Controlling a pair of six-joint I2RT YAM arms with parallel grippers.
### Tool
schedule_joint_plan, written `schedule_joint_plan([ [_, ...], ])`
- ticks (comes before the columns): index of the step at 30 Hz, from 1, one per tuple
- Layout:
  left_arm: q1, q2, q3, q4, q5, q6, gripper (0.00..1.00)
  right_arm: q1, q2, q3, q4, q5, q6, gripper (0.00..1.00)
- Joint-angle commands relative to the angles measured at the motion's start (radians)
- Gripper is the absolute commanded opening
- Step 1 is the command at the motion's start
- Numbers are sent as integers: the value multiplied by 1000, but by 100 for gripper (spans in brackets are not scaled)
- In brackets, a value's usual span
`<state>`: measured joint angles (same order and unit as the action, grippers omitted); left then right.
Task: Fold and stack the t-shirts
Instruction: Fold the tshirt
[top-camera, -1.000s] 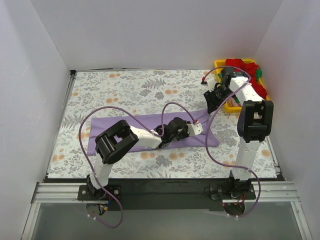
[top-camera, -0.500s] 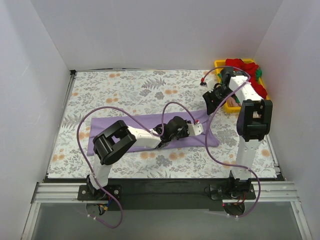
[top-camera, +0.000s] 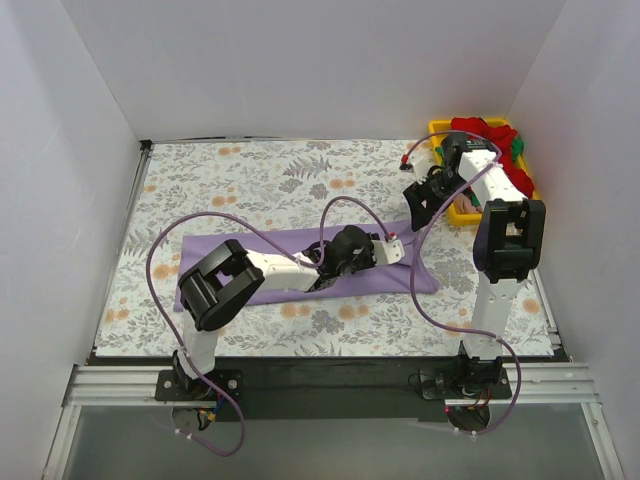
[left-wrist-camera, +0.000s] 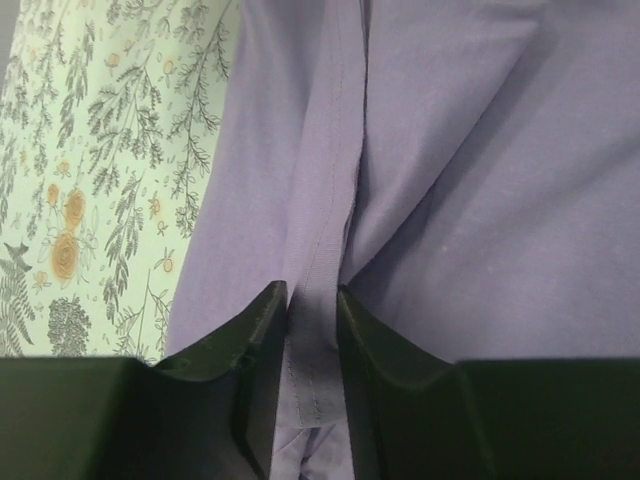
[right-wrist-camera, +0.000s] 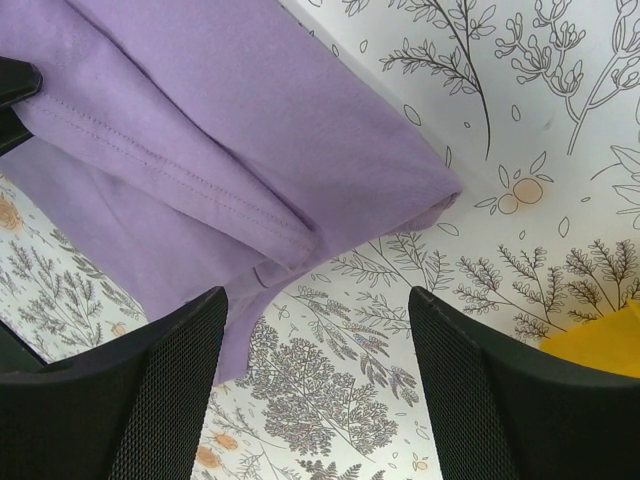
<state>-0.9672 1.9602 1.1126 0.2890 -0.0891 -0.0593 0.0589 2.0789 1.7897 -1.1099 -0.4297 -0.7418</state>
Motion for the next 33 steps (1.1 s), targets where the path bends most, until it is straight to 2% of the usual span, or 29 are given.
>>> schedule_joint_plan([
  [1, 12, -76, 32, -13, 17, 4, 23, -4, 4, 37, -31, -37, -28, 79],
  [4, 24, -70, 41, -19, 26, -7, 18, -4, 1, 37, -34, -40, -41, 77],
  [9, 42, -69, 61, -43, 48, -13, 16, -5, 0, 40, -42, -40, -56, 76],
  [12, 51, -64, 66, -59, 66, -11, 5, -5, 6, 48, -48, -50, -59, 75],
  [15, 59, -54, 70, -71, 77, -8, 0, -4, 6, 50, -53, -69, -73, 74],
  [19, 76, -52, 75, -73, 88, -20, 0, -1, 0, 30, -51, -106, -122, 64],
  [22, 96, -41, 87, -76, 130, -42, 0, 9, 3, 20, -50, -122, -145, 62],
  [27, 117, -30, 102, -88, 160, -63, 0, 19, 4, 11, -50, -141, -203, 64],
  [33, 134, -18, 112, -93, 189, -77, 0, 25, -6, -26, -33, -152, -240, 74],
])
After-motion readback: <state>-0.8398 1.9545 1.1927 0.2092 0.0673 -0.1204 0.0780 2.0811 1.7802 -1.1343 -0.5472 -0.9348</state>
